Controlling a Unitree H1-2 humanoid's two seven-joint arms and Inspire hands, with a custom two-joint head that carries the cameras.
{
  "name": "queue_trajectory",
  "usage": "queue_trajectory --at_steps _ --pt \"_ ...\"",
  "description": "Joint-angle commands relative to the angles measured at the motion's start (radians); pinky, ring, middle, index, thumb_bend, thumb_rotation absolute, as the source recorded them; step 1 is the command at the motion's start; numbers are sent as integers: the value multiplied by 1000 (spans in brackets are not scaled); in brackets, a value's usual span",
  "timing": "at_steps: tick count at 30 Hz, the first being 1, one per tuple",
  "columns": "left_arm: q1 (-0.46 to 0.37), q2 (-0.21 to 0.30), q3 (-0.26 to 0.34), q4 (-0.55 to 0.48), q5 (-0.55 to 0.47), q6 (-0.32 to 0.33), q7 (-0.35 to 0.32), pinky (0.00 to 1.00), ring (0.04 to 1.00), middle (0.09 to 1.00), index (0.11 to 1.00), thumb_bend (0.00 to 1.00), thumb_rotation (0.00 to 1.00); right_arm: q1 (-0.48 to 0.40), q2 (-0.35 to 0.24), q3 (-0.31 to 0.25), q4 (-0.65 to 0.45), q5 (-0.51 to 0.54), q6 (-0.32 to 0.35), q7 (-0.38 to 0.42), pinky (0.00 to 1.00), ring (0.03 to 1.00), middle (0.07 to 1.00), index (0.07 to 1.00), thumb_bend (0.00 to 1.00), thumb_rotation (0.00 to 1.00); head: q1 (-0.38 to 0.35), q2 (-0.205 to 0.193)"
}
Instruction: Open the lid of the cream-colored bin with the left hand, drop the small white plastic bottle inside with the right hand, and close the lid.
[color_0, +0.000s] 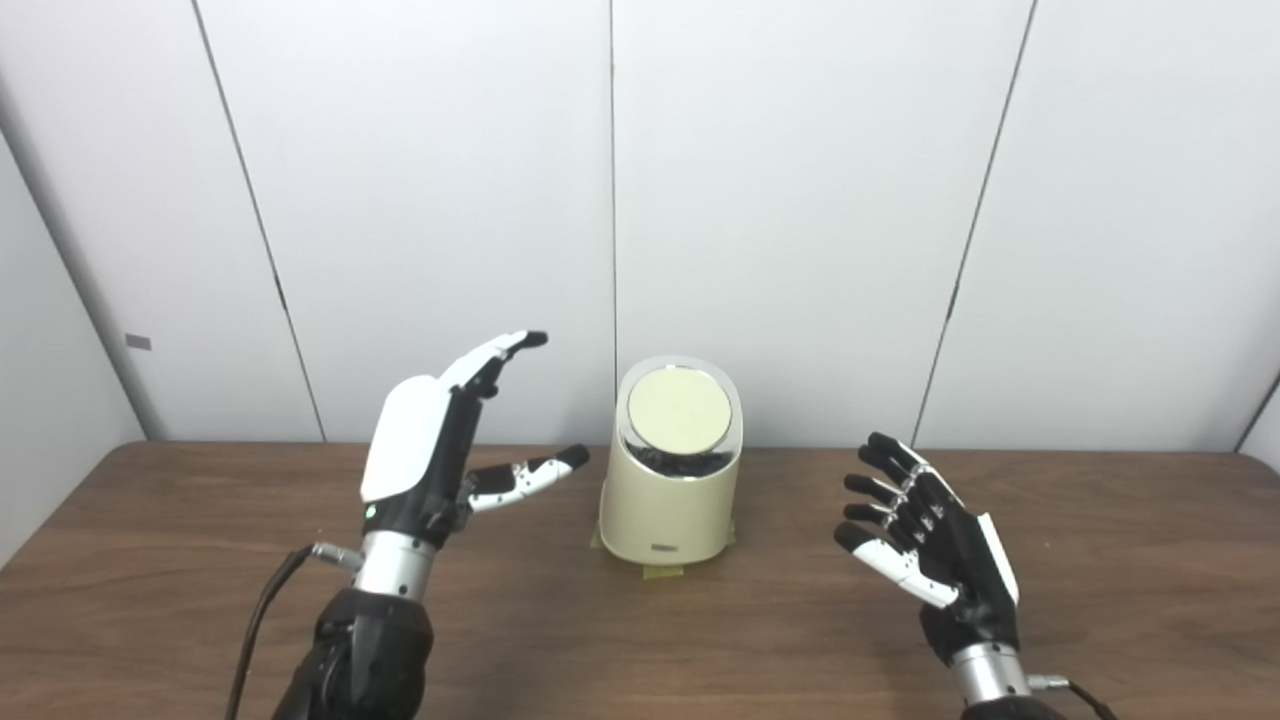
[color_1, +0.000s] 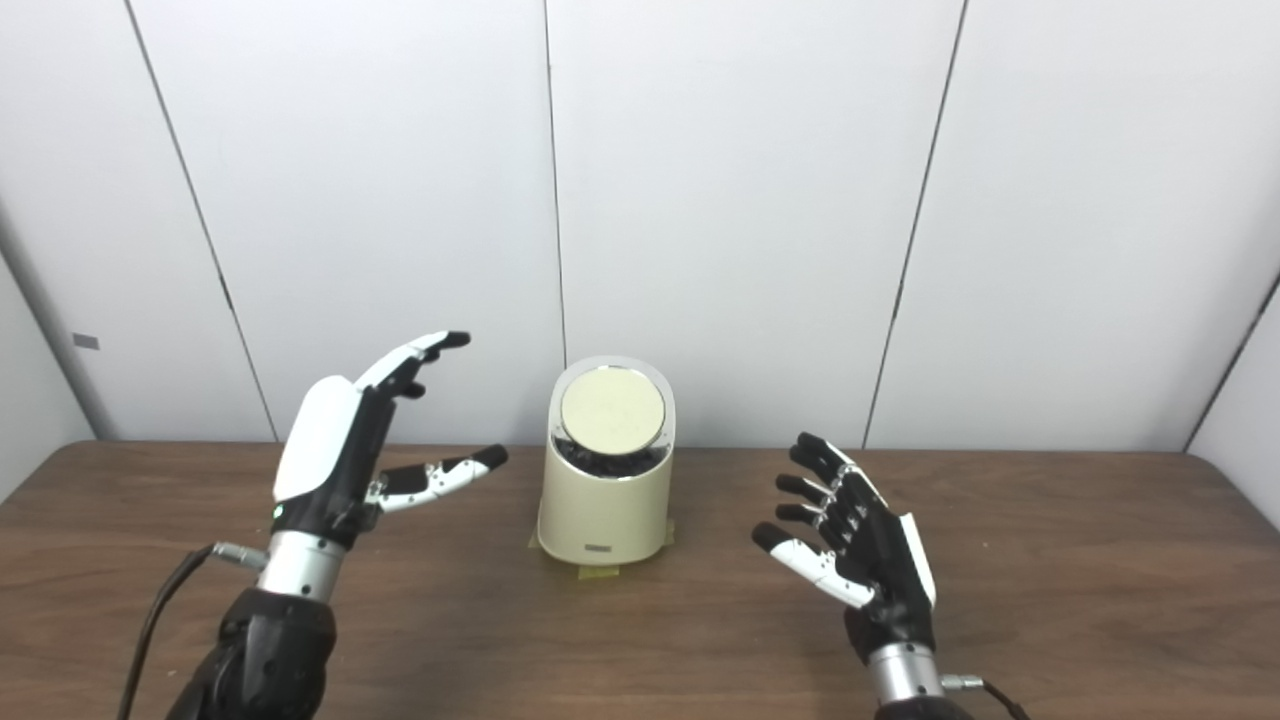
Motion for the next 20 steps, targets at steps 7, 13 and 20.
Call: queue_trajectory --at_steps 7,13,20 --pt "100 -52 84 -31 -410 47 -91 644 734 771 820 730 244 -27 -6 -2 -40 18 -29 17 615 730 812 798 888 289 -5 6" --pt "132 -76 131 2 -611 37 -120 586 717 764 817 686 218 -14 -6 -2 -50 18 -28 19 602 729 820 796 854 273 -16 8" --pt "132 -61 125 11 -634 28 -129 589 726 779 808 718 240 -2 -8 -3 -44 20 -45 21 608 725 824 798 831 294 -12 9"
